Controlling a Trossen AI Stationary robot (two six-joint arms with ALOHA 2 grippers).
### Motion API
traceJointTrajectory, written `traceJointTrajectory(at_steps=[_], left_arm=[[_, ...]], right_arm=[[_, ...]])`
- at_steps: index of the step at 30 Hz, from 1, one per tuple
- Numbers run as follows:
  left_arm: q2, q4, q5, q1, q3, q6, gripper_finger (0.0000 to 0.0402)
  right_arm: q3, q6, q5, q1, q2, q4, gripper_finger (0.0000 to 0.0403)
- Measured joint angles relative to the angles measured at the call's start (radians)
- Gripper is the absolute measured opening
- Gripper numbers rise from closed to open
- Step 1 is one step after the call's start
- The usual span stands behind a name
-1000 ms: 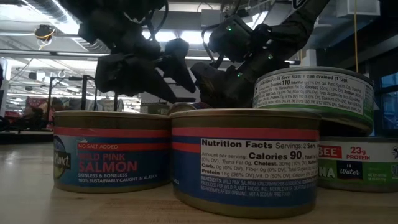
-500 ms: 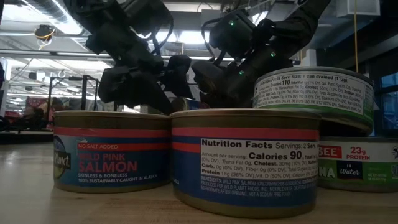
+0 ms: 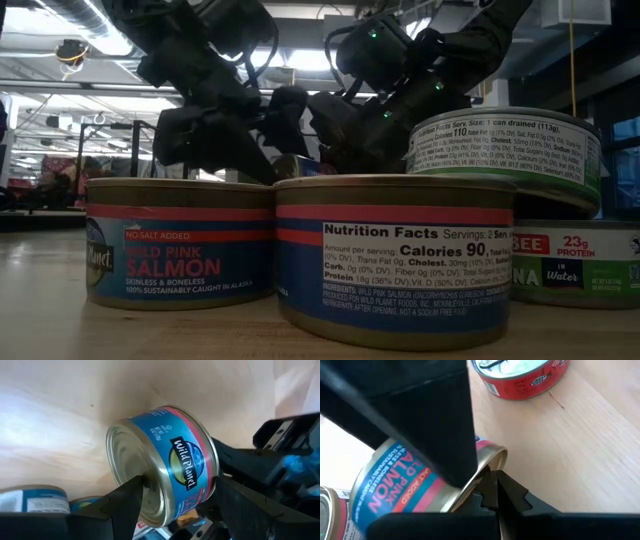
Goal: Stack canned seafood by type on shelf
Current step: Put the blue tuna can on the shelf
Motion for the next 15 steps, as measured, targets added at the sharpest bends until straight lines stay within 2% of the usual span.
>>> traceJointTrajectory(at_steps=[9, 15], left_arm=[[-0.002, 0.01, 0.058, 0.0, -0.001, 0.061, 0.0241], [-0.003, 0.009, 0.104, -0.002, -0.001, 0.089, 0.0241]], right_arm=[[0.0, 0.0, -0.001, 0.004, 0.0, 0.02, 0.0001], [0.0, 0.0, -0.054, 0.004, 0.0, 0.055, 0.0001]])
